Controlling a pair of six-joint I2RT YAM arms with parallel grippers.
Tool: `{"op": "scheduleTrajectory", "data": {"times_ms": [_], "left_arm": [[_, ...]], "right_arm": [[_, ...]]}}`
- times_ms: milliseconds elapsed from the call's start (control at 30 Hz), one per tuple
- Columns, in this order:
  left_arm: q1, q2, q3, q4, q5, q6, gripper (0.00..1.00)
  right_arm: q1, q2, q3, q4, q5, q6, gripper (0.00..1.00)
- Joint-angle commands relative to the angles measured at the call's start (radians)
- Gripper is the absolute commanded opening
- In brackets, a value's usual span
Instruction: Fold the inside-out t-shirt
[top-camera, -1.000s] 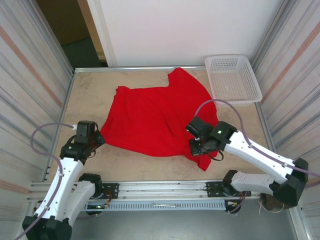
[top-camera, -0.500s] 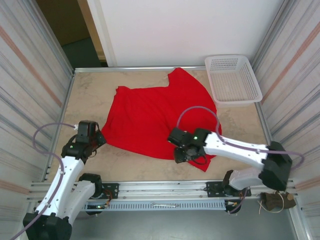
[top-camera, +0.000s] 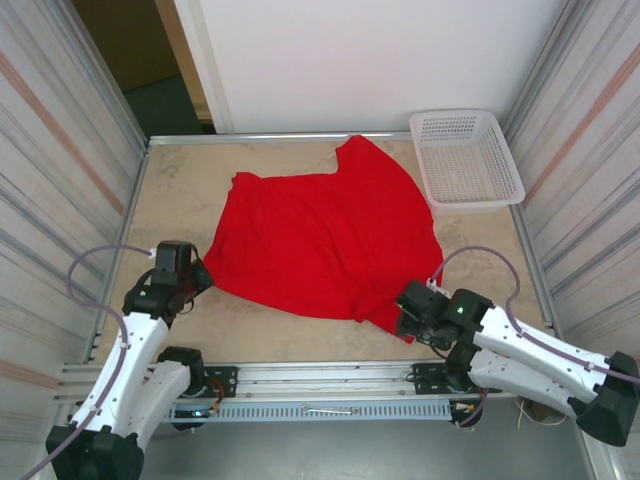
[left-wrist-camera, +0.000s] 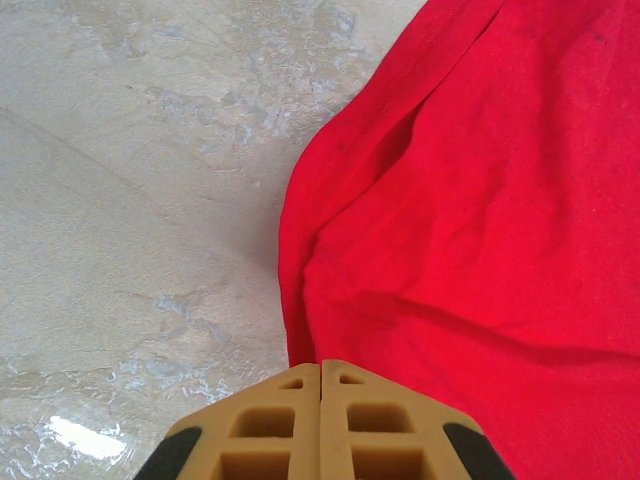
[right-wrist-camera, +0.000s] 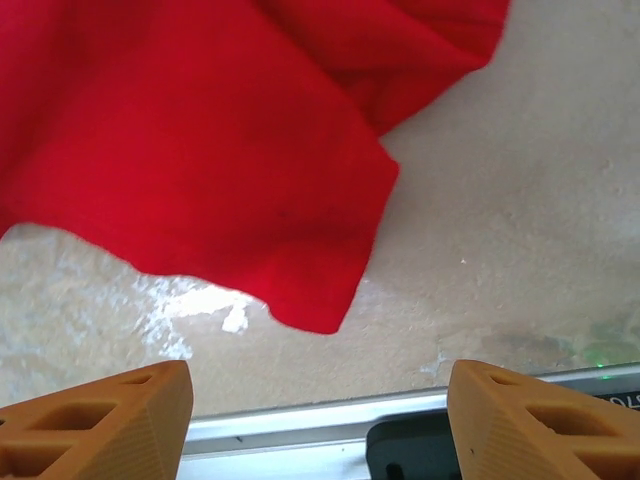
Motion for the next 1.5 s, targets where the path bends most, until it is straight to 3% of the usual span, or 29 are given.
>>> {"op": "scheduleTrajectory", "data": {"times_ms": [0, 367, 500, 567, 633, 667, 833, 1000, 1167, 1467], "left_arm": [[0.003, 0.001, 0.009, 0.019, 0.008, 0.004, 0.00], [0.003, 0.004, 0.012, 0.024, 0.010, 0.001, 0.00], [0.003, 0.006, 0.013, 0.025, 0.012, 0.000, 0.00], [0.003, 0.006, 0.014, 0.027, 0.013, -0.002, 0.00], [0.003, 0.006, 0.015, 0.028, 0.014, -0.001, 0.00], [0.003, 0.007, 0.019, 0.029, 0.013, -0.001, 0.00], [0.004, 0.011, 0.056, 0.023, 0.016, 0.016, 0.00], [0.014, 0.018, 0.110, 0.003, 0.002, 0.049, 0.00], [0.036, -0.004, 0.147, -0.036, -0.015, 0.077, 0.00], [0.061, -0.094, 0.163, -0.107, -0.036, 0.060, 0.00]], "right_arm": [[-0.035, 0.008, -0.032, 0.054, -0.029, 0.047, 0.66], [-0.073, 0.154, -0.105, 0.241, -0.104, 0.010, 0.60], [-0.074, 0.192, -0.132, 0.294, -0.119, 0.007, 0.52], [-0.075, 0.200, -0.145, 0.315, -0.126, 0.005, 0.34], [-0.075, 0.192, -0.139, 0.301, -0.129, -0.003, 0.03], [-0.076, 0.175, -0.128, 0.277, -0.121, -0.008, 0.00], [-0.120, -0.015, 0.023, 0.066, -0.066, -0.088, 0.00], [-0.263, -0.156, 0.186, -0.069, -0.101, -0.166, 0.00], [-0.374, -0.195, 0.280, -0.127, -0.146, -0.229, 0.00], [-0.426, -0.202, 0.412, -0.167, -0.120, -0.267, 0.00]]}}
